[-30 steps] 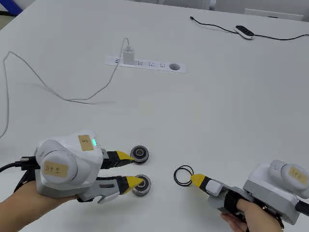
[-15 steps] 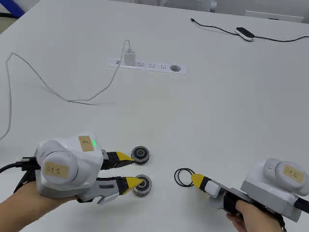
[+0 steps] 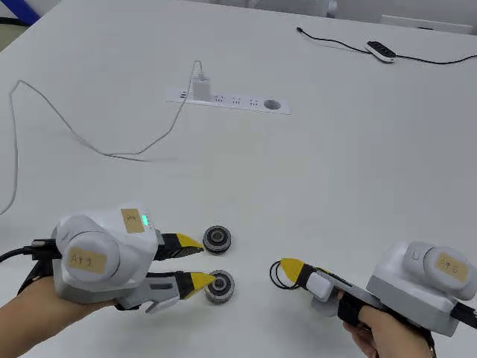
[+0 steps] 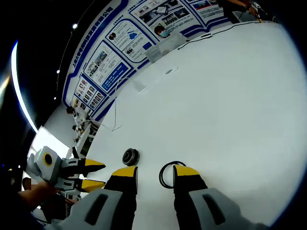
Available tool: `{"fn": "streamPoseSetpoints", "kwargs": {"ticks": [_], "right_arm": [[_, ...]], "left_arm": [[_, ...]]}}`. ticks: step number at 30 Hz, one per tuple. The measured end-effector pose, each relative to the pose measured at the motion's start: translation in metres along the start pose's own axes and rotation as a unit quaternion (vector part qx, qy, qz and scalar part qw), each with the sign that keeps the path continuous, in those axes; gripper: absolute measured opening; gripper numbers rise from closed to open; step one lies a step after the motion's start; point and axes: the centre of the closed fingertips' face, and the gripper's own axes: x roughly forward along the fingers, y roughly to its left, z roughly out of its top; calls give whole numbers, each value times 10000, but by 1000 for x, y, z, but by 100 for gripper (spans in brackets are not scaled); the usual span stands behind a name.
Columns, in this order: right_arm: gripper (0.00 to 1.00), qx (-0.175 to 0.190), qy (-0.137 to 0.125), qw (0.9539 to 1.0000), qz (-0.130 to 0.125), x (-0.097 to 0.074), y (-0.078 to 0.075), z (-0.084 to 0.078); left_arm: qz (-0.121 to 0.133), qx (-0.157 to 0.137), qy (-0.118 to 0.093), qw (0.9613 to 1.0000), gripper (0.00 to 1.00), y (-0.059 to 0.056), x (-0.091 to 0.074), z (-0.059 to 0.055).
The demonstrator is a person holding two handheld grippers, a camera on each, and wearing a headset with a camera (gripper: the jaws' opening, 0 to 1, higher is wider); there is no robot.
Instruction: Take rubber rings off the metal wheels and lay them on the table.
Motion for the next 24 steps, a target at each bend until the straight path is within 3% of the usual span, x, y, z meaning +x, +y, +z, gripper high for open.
{"fn": "streamPoseSetpoints", "kwargs": {"ticks": [6, 12, 17, 24], "right_arm": [[40, -95, 128, 9987, 477, 7, 21, -3], [40, -51, 153, 9970, 763, 11, 34, -2], [40, -74, 163, 9953, 955, 12, 41, 2], [40, -174, 189, 9946, 1009, 11, 40, 4]], "left_arm": [[133, -75, 22, 9999, 25, 14, 2, 2], [188, -173, -35, 9997, 25, 27, 12, 10], [300, -172, -2, 9994, 23, 35, 21, 11], [380, -73, 54, 9992, 20, 41, 31, 8]]}}
